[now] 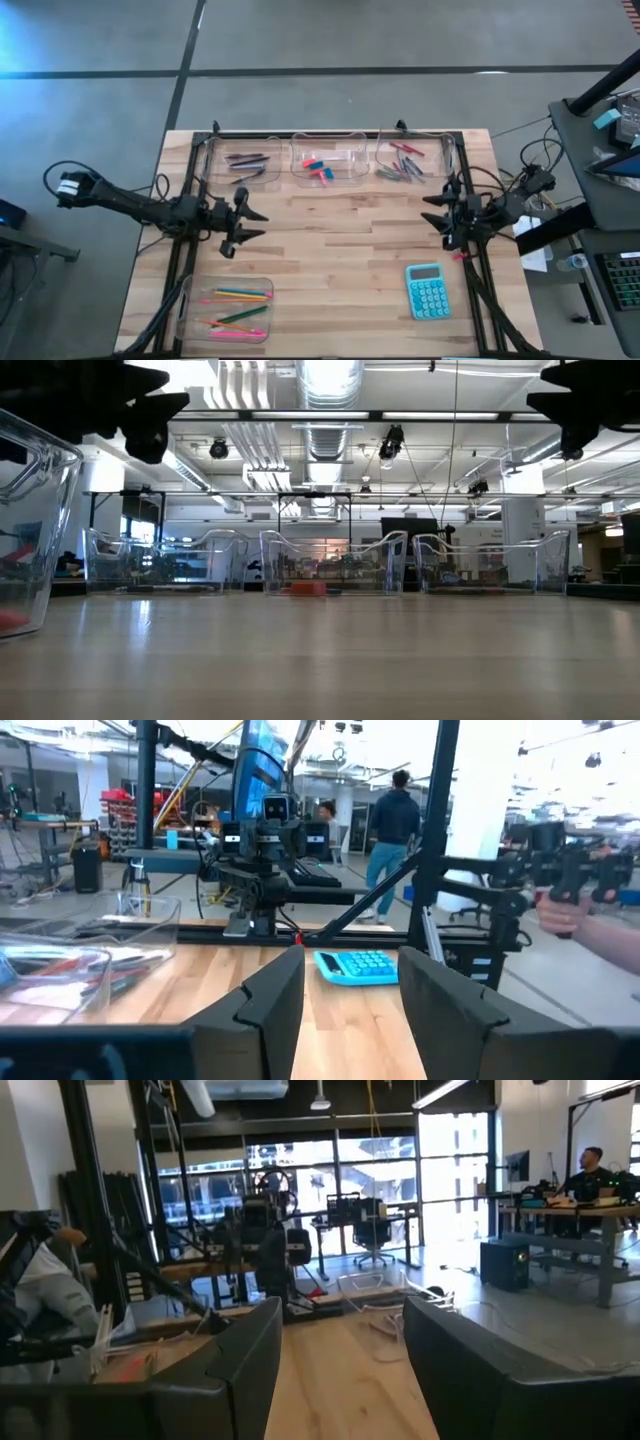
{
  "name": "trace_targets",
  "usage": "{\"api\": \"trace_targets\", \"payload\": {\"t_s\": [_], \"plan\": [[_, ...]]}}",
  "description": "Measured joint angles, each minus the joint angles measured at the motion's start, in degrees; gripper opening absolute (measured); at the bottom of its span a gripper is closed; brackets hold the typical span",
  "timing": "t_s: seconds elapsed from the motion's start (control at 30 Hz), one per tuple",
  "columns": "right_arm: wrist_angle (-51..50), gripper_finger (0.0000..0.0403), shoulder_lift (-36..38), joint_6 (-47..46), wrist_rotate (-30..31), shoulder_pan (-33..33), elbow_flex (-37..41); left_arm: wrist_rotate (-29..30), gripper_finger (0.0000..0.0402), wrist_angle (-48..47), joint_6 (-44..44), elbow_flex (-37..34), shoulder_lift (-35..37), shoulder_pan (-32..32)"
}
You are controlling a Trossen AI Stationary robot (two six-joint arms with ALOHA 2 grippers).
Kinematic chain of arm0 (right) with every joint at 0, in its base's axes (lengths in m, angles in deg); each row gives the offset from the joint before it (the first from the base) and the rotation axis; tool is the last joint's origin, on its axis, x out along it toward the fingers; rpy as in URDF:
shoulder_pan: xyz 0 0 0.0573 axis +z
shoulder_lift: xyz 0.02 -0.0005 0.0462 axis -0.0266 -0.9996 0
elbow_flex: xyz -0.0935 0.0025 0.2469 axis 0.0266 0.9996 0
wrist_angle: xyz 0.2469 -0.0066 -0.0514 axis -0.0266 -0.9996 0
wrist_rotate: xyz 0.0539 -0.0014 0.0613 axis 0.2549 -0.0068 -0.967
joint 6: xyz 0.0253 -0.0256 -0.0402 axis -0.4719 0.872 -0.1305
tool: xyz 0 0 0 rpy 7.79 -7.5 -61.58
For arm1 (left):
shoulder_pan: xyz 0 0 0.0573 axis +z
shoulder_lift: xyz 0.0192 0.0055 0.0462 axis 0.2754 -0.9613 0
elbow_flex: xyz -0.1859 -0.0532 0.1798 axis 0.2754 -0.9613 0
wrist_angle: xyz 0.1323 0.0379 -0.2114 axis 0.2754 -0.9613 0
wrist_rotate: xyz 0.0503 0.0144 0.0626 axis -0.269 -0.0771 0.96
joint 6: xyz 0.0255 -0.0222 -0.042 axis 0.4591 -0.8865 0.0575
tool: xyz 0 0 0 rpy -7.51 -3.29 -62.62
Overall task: Sort crayons/erasers/pens/pencils in bins
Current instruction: Return to Home Position
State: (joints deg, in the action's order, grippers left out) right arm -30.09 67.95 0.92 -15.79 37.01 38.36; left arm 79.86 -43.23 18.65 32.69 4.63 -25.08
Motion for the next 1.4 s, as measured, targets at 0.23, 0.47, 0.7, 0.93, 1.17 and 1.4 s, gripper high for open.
{"api": "trace_targets", "payload": {"t_s": [0.23, 0.47, 0.7, 0.93, 1.17, 1.4], "plan": [[4.0, 0.0198, 0.6, -0.3, -0.4, -0.4, 4.7, -3.0, 0.0148, 6.7, -0.7, -3.4, -1.8, 0.1], [2.5, 0.0198, 0.5, -2.7, -3.4, -2.8, 4.7, -3.6, 0.0148, 6.5, -0.9, -4.4, -2.2, 0.1], [1.8, 0.0198, 0.4, -2.9, -4.6, -5.3, 4.7, -4.5, 0.0148, 6.9, -0.9, -4.5, -5.3, 0.1], [-1.3, 0.0198, 0.4, -4.7, -5.6, -7.5, 4.7, -4.7, 0.0148, 10.5, -2.3, -4.5, -8.6, 0.1], [-6.1, 0.0198, 0.4, -5.3, -6.0, -9.1, 4.7, -4.8, 0.0148, 10.9, -2.0, -4.6, -11.9, 0.1], [-6.4, 0.0198, -0.8, -3.8, -5.9, -10.1, 4.7, -4.8, 0.0148, 12.4, -3.3, -4.7, -16.9, 0.1]]}}
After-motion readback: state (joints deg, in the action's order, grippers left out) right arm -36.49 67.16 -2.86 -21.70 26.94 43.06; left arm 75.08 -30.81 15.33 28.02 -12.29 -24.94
